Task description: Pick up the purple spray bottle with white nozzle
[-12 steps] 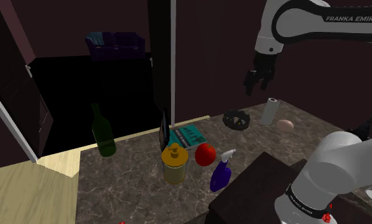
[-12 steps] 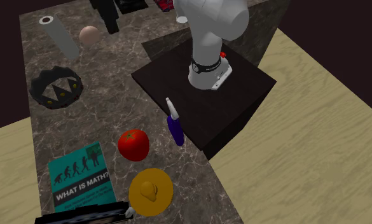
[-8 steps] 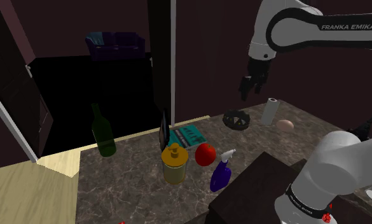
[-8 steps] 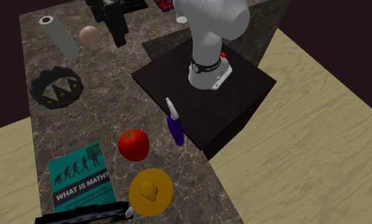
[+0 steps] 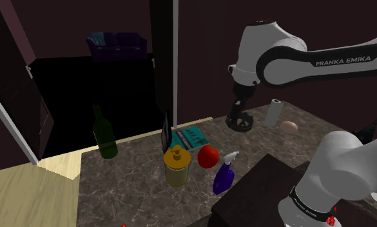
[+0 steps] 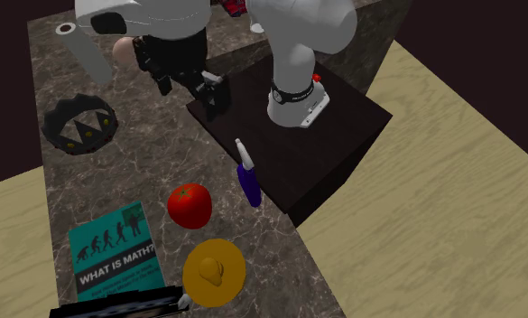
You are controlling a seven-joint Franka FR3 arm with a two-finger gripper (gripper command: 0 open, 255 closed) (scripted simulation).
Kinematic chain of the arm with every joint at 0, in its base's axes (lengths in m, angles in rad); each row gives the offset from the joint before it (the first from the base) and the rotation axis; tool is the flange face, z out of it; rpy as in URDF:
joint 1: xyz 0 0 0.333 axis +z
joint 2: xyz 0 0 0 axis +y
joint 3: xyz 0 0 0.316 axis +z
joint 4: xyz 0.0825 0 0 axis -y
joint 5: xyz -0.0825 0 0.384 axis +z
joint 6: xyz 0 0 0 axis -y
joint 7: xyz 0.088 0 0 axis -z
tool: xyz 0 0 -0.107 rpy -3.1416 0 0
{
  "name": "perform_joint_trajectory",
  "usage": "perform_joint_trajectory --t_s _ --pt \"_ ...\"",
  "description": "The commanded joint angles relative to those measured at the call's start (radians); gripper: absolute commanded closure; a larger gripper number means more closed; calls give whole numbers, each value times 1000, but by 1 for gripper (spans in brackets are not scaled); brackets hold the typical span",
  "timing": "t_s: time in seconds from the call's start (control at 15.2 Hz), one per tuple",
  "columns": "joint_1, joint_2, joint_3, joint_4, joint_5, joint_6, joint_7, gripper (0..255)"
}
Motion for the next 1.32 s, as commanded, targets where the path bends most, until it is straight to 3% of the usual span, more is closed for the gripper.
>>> perform_joint_trajectory --t_s 0.0,0.66,1.25 --pt "40 -2 21 -52 -3 58 -37 0" --pt "239 49 137 -266 -22 348 -181 0" --pt "223 127 157 -326 -41 483 -146 0"
